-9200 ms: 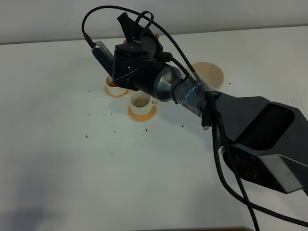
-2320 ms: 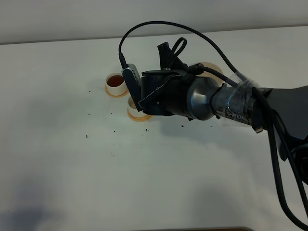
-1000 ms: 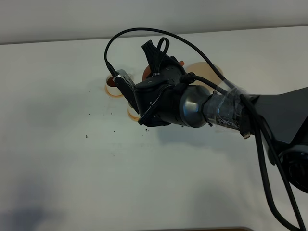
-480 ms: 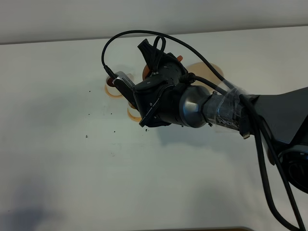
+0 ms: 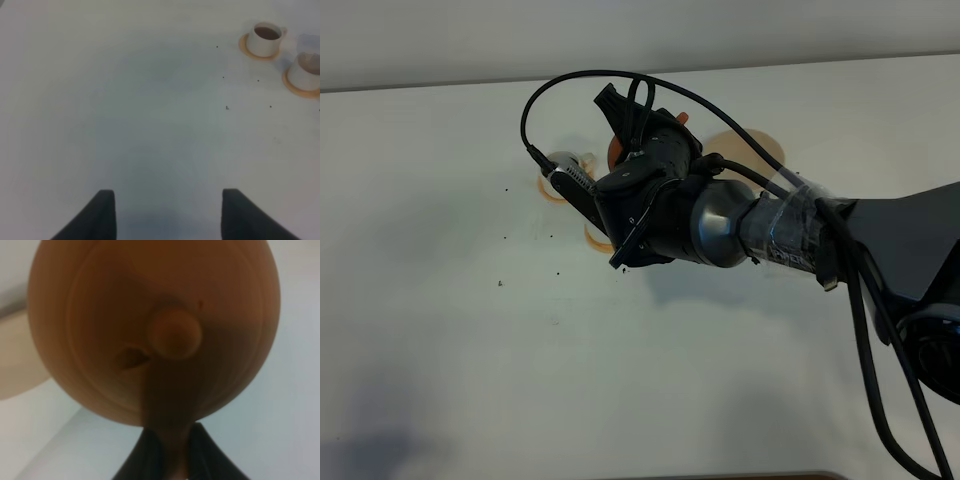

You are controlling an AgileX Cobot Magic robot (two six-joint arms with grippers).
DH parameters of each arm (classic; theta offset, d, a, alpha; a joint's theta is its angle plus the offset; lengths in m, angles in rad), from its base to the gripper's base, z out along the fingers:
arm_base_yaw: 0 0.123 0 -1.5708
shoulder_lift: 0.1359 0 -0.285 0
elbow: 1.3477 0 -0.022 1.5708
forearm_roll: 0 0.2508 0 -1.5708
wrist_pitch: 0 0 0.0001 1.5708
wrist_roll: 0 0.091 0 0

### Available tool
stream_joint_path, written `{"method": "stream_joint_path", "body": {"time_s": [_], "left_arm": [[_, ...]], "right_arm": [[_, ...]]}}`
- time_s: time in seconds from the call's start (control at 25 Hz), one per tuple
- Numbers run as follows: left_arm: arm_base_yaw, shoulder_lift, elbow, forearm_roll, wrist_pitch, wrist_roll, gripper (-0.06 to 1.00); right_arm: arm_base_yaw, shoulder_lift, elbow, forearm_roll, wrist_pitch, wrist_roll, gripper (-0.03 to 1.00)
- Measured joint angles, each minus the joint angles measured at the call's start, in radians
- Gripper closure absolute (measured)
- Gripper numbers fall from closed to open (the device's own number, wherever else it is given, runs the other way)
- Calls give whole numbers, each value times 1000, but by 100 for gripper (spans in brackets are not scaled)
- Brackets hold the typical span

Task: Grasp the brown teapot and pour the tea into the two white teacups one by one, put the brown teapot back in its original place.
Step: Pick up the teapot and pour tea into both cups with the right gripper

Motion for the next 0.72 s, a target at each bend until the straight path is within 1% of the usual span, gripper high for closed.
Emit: {"method": "stream_joint_path", "body": {"time_s": [0.44, 0.72], "left_arm": [[0, 0, 0, 0, 0, 0, 47], [0, 0, 0, 0, 0, 0, 47]], "right_arm": [[3, 0, 0, -15, -2, -5, 87], [4, 0, 0, -28, -3, -47, 87]]}}
